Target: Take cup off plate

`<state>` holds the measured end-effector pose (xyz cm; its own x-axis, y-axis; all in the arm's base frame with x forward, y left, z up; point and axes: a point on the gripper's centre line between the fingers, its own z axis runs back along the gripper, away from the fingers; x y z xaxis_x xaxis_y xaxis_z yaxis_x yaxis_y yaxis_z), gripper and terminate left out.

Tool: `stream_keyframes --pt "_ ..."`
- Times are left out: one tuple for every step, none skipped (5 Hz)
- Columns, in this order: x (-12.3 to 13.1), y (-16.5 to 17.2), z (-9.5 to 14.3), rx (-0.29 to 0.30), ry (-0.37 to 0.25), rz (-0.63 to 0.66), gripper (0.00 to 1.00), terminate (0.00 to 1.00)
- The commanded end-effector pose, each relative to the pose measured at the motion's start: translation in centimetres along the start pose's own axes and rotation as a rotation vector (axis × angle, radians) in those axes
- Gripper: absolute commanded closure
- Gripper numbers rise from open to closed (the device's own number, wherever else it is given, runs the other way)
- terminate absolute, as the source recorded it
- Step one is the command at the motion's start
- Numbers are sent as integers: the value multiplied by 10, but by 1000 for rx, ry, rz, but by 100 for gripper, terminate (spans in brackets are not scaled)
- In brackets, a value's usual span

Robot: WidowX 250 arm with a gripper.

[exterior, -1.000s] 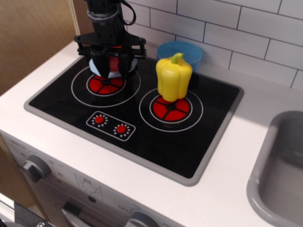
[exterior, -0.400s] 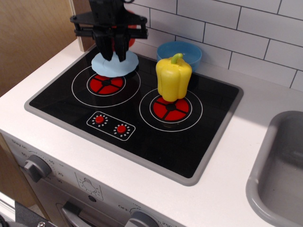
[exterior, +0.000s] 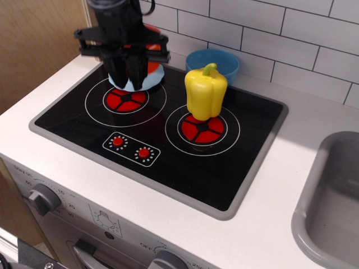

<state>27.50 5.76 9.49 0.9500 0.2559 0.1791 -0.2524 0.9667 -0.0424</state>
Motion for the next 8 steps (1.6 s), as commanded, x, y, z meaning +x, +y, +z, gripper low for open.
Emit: stream_keyframes --pt "-40 -1 13 -11 10 -115 100 0" --pt "-45 9 12 -13 13 -103 100 0" --pt "-48 27 11 4 14 -71 100 0" --pt "-44 45 9 21 7 -66 100 0" --pt "-48 56 7 32 -2 -92 100 0" --pt "-55 62 2 49 2 -110 100 0" --pt "-59 64 -5 70 9 -117 100 0" --pt "-62 63 -11 101 -45 -114 100 0"
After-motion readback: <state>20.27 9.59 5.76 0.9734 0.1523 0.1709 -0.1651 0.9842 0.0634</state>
